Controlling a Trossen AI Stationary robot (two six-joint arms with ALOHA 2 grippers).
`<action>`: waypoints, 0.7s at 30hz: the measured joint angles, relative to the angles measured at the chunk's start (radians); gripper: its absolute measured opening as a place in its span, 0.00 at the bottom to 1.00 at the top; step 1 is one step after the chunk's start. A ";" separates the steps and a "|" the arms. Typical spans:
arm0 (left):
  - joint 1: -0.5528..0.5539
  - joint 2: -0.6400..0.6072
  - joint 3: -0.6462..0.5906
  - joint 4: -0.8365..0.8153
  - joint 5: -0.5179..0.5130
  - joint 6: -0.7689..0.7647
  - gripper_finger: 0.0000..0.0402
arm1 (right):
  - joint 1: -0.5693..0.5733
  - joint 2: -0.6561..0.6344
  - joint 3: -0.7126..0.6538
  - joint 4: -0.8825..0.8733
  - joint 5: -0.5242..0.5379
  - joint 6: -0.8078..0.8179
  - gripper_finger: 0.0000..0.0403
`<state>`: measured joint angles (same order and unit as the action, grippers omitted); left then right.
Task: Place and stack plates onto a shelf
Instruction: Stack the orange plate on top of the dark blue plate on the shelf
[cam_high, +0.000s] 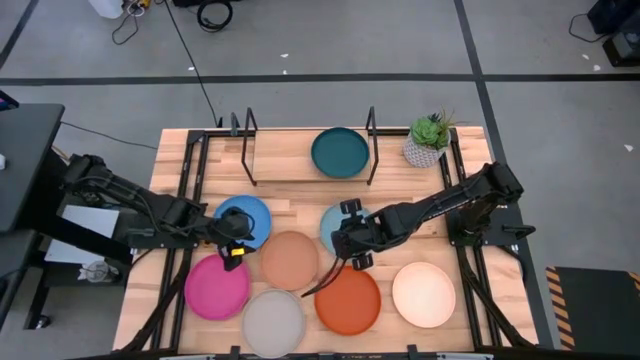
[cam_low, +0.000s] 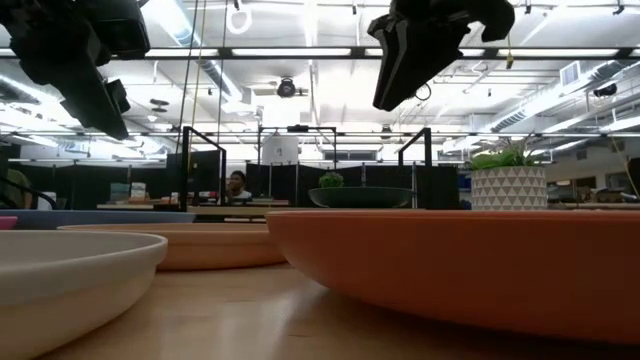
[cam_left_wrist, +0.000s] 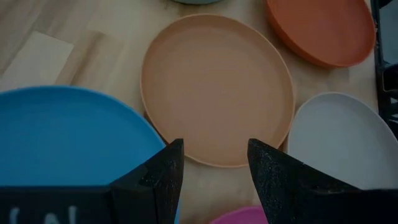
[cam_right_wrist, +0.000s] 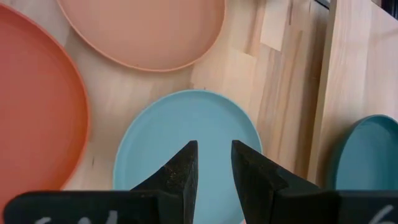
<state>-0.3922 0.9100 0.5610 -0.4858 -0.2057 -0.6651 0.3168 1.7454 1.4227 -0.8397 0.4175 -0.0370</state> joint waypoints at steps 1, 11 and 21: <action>-0.001 0.000 0.000 0.000 -0.003 0.000 0.46 | 0.002 0.000 0.000 0.002 0.000 0.008 0.26; -0.005 0.000 0.000 -0.001 -0.004 0.002 0.46 | 0.007 0.000 0.000 0.025 -0.050 0.071 0.26; -0.082 0.000 -0.045 0.017 -0.133 -0.005 0.46 | 0.008 0.001 -0.011 0.088 -0.072 0.065 0.25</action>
<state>-0.4742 0.9100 0.5163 -0.4683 -0.3386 -0.6697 0.3248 1.7466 1.4117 -0.7517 0.3458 0.0284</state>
